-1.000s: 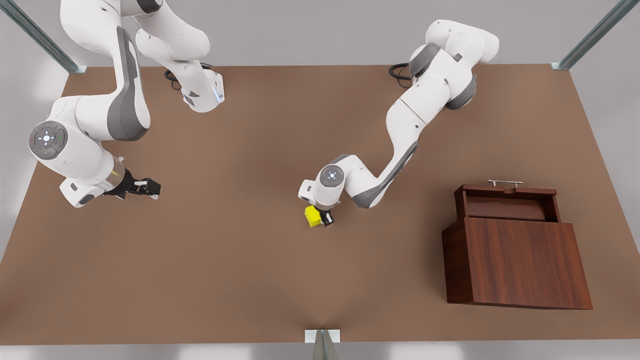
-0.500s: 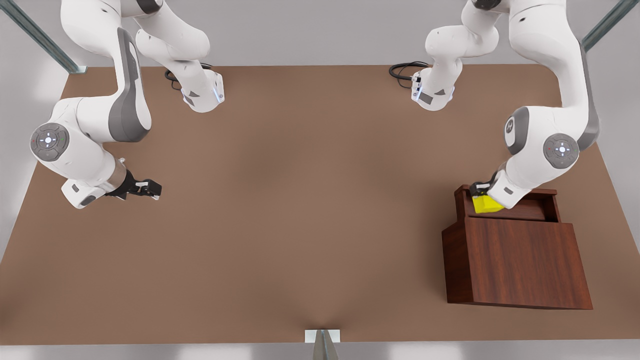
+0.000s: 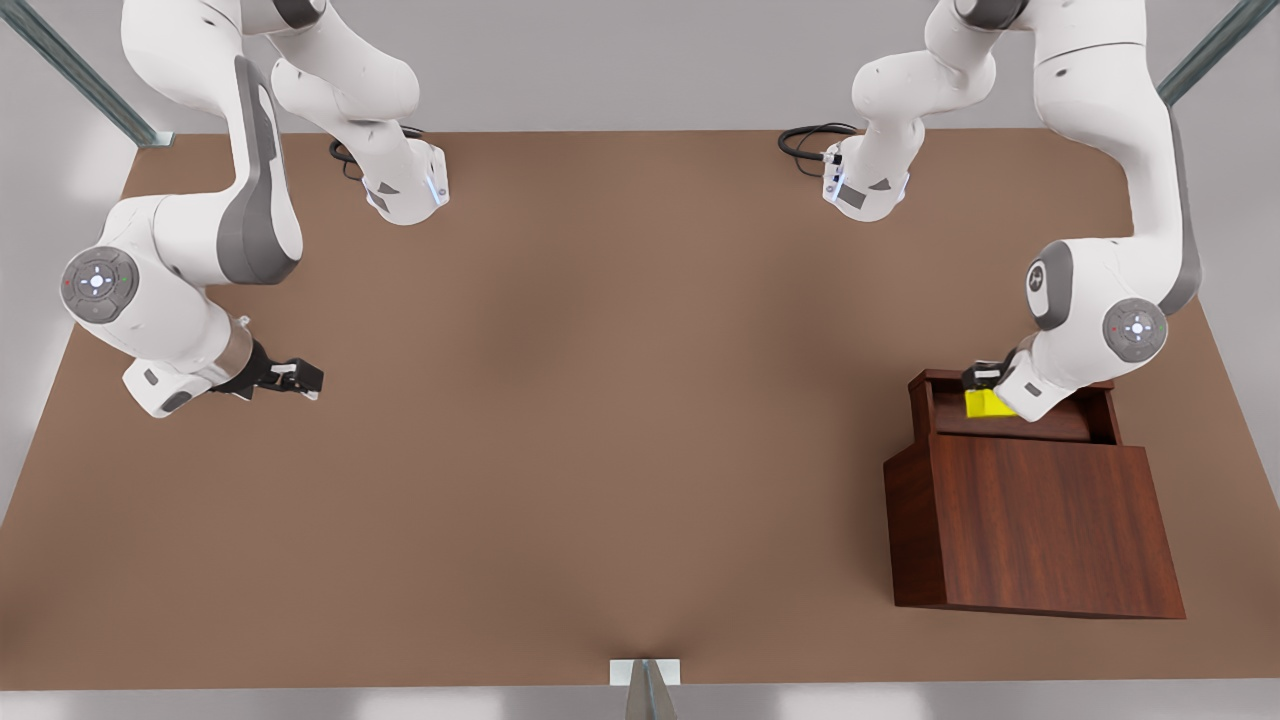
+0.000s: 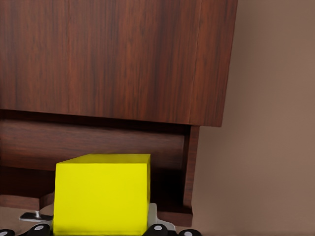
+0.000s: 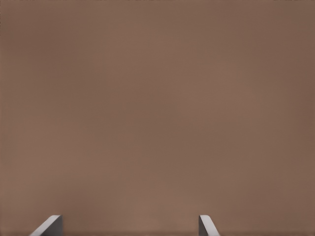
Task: Open the drawer with left arm, place the square in the middle with right arm, and place the square in the drawer with left arm
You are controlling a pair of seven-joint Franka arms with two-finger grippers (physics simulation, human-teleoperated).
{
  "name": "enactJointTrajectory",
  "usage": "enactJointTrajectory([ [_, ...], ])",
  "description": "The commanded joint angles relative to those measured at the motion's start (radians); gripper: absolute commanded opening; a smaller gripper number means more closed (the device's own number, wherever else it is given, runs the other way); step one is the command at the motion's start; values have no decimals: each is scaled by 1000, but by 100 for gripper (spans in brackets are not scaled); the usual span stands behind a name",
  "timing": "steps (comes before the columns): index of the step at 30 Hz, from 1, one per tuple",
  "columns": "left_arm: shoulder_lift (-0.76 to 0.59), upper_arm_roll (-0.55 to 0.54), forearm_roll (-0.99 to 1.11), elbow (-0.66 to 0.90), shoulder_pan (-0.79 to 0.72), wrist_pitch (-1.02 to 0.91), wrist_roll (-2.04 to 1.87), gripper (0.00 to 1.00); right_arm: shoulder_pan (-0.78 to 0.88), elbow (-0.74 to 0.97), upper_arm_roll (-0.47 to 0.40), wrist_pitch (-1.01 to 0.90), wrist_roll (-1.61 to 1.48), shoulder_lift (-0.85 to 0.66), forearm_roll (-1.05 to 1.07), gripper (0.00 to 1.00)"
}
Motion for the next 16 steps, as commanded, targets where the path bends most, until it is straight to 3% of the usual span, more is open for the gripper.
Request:
enactJointTrajectory([
  [1,2,0,14,0,6,1,0,75,0,0,0,0,0,-2,0,100],
  [4,10,18,22,0,7,10,0,82,-2,0,0,0,0,-2,0,100],
  [5,12,20,22,0,7,14,0,97,-2,0,0,-2,0,-2,0,100],
  [6,8,20,22,2,10,7,-2,100,-2,0,0,-2,0,-2,0,100],
  [8,-21,-18,5,84,4,-100,-58,100,-2,0,0,-2,0,-2,0,100],
  [9,-1,-152,14,271,3,-295,-86,100,-2,0,0,0,0,-2,0,100],
  [11,-2,-261,22,434,-28,-364,-84,100,0,0,0,0,0,0,0,100],
  [12,-2,-219,85,485,-109,-383,-80,100,0,0,0,0,0,0,0,100],
  [16,12,-190,77,500,-141,-466,-74,100,0,0,0,8,0,5,0,100],
])
